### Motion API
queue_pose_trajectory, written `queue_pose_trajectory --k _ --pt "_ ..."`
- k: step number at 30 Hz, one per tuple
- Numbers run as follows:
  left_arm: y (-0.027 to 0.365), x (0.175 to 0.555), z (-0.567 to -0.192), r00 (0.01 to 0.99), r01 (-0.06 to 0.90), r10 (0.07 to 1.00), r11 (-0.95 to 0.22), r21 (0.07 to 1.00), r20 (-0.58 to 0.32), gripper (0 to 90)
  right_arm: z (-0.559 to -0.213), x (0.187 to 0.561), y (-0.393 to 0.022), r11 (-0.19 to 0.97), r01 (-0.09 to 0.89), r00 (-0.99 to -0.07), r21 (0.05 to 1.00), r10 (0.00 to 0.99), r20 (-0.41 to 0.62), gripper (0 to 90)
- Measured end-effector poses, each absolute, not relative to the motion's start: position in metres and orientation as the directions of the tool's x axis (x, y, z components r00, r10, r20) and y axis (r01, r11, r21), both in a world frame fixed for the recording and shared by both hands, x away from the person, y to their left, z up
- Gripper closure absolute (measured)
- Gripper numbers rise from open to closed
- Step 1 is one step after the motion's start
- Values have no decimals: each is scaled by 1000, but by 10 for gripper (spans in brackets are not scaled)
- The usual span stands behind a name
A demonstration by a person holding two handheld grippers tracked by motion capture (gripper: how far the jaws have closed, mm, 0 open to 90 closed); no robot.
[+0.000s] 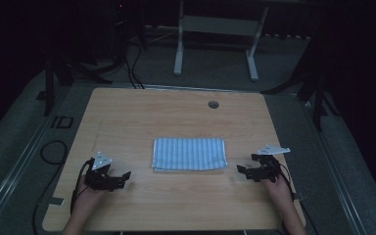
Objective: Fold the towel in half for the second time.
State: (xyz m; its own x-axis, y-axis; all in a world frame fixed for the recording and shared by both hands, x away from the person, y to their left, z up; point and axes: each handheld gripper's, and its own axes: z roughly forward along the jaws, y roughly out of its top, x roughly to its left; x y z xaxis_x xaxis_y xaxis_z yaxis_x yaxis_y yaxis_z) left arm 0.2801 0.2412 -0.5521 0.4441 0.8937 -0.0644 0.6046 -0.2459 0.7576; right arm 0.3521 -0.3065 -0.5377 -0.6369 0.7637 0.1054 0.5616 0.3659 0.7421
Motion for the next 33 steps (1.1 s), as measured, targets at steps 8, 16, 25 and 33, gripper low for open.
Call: queue_pose_trajectory --k 8,16,25,33 --pt "254 273 -550 408 606 910 -210 768 -74 85 -536 339 -334 284 572 -573 769 810 127 131" --pt "266 267 -550 348 598 934 -153 787 -83 85 -543 327 -357 216 593 -452 776 887 99 131" --pt "281 265 -549 252 598 962 -71 798 -103 86 -540 324 -371 85 553 -295 829 950 100 125" --pt "293 265 -548 176 599 977 -13 801 -116 86 -540 323 -371 93 528 -244 844 969 46 116"
